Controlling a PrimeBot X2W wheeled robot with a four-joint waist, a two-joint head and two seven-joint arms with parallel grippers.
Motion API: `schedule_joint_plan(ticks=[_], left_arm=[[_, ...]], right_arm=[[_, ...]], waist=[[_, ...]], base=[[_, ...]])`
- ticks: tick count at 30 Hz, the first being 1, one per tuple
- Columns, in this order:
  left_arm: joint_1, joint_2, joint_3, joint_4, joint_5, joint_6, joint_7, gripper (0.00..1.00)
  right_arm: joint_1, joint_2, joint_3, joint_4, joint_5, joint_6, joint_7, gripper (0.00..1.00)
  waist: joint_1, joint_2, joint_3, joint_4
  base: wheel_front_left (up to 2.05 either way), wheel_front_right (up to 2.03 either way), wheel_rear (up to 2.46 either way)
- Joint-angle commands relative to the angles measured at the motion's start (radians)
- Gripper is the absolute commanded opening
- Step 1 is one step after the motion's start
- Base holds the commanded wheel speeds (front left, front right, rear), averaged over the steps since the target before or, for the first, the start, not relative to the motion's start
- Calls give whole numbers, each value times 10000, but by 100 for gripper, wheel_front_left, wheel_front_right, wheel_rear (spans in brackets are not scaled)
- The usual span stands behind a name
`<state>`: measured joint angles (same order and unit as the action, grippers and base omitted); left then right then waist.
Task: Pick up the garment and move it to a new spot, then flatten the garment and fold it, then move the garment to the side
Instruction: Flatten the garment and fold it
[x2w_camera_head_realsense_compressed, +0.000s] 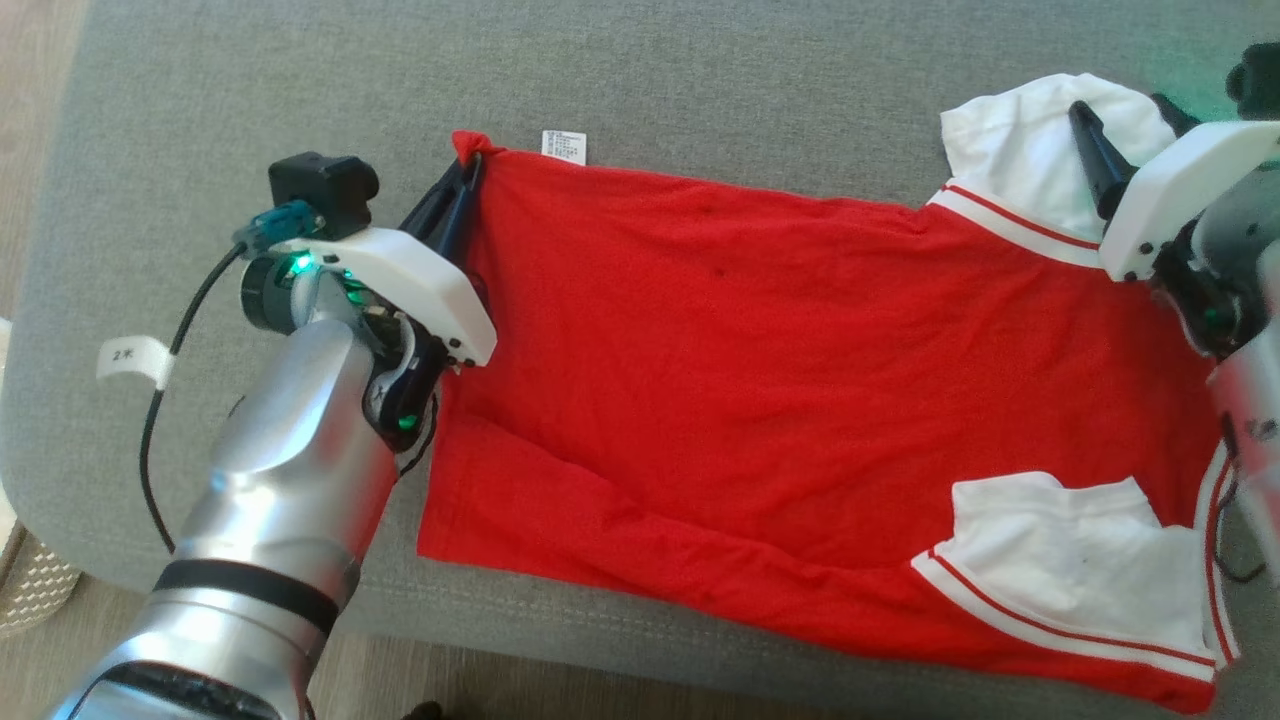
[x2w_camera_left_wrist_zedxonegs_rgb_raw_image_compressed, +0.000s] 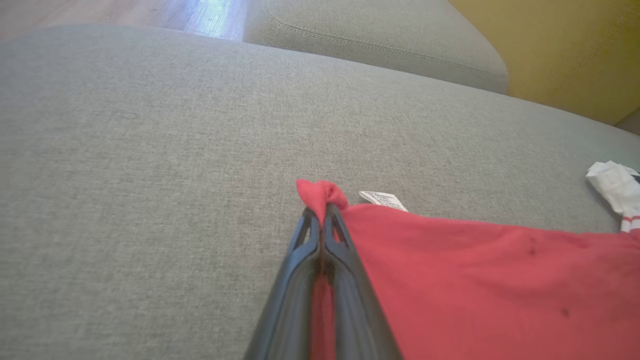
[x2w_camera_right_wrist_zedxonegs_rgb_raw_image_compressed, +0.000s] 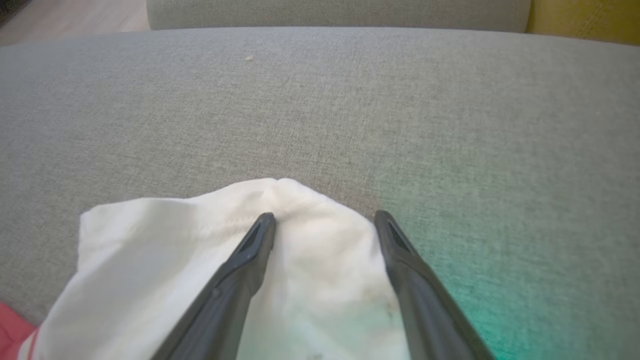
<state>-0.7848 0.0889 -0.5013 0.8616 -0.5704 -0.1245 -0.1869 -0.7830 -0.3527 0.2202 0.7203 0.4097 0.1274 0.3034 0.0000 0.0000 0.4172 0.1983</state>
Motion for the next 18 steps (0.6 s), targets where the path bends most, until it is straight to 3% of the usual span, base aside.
schedule_joint_plan(ticks=[1,4,6,7,18], left_arm=[[-398,285,190,-205,-84,-60,-138,0],[-449,324,-30,-150,-241,-60,-214,0],[-490,354,-167,-106,-347,-60,-243,0],[-509,374,-224,-84,-400,-60,-260,0],[-571,842,-501,-31,-700,-61,-527,0]], right_arm=[[-244,-150,222,-172,143,33,170,100],[-386,-261,422,72,455,33,455,100],[-464,-317,584,212,672,33,673,39],[-509,-340,587,240,805,33,661,0],[-651,-454,147,-397,1635,33,-766,0]], waist=[[0,0,11,15],[0,0,27,5],[0,0,43,-1],[0,0,49,-11],[0,0,-179,-278]], base=[[0,0,0],[0,0,0],[0,0,0],[0,0,0],[0,0,0]])
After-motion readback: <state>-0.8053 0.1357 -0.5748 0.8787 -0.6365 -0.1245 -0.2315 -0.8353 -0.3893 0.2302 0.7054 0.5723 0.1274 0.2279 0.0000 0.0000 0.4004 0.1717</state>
